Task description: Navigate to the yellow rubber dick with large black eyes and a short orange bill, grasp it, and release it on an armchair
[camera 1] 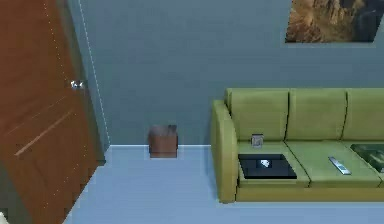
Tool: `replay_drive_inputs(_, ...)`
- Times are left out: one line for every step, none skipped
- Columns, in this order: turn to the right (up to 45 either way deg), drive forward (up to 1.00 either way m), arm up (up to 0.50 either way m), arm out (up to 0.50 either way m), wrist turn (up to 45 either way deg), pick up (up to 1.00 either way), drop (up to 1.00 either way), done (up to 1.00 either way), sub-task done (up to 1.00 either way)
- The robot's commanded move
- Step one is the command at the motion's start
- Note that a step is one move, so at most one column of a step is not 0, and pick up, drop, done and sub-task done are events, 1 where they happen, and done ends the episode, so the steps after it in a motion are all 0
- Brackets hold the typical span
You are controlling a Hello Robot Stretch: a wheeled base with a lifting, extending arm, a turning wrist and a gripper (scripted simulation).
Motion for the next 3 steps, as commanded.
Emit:
replay_drive_inputs(-45.0,0.00,0.00,0.00,0.0,0.00,0.00,0.00,0.00)
replay_drive_inputs(-45.0,0.00,0.00,0.00,0.0,0.00,0.00,0.00,0.00)
replay_drive_inputs(-45.0,0.00,0.00,0.00,0.0,0.00,0.00,0.00,0.00)
